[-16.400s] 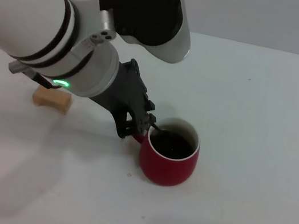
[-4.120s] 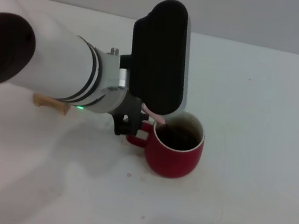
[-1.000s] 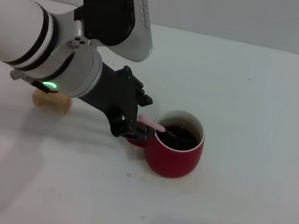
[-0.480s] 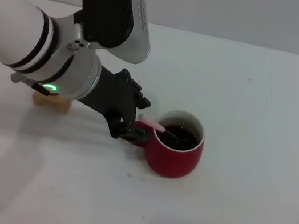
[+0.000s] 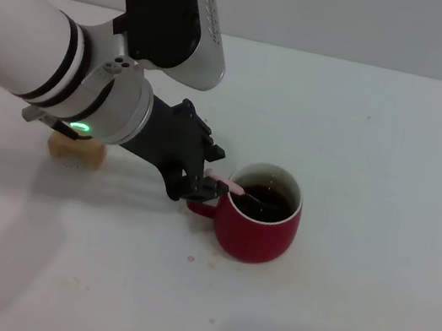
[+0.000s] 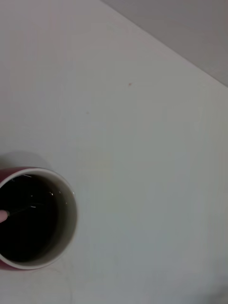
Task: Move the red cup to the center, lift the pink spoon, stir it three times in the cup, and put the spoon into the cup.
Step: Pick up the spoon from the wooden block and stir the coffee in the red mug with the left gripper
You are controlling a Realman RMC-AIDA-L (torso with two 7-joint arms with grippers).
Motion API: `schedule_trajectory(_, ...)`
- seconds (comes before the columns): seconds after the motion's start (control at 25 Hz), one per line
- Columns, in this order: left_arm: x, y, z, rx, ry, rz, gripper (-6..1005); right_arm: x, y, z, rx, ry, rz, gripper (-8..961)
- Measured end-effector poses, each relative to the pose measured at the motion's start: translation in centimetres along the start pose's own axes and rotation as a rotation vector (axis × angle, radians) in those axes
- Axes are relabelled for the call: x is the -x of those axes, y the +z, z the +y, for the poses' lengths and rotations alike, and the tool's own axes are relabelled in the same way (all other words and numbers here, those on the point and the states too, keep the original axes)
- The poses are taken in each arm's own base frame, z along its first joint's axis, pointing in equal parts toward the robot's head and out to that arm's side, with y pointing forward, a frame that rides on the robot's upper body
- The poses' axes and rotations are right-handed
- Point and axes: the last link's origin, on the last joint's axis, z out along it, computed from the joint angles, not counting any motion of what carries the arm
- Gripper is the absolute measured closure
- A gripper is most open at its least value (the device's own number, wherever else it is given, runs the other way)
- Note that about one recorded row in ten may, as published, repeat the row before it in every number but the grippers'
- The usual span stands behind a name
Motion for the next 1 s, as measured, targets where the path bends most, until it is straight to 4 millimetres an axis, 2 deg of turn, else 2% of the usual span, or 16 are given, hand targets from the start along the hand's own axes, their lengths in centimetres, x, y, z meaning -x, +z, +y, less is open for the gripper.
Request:
schedule_trajectory(0.36,-0.05,0.17,-0.17,-0.003,-0.002,0.001,584,0.05,0.13,0.08,0.003,0.000,-0.002,952)
schedule_trajectory(1.0,0.18,0.45,-0.16,0.010,-0.020,-0.008,598,0.17,0.42,0.21,0.008,-0.001,-0.008,952)
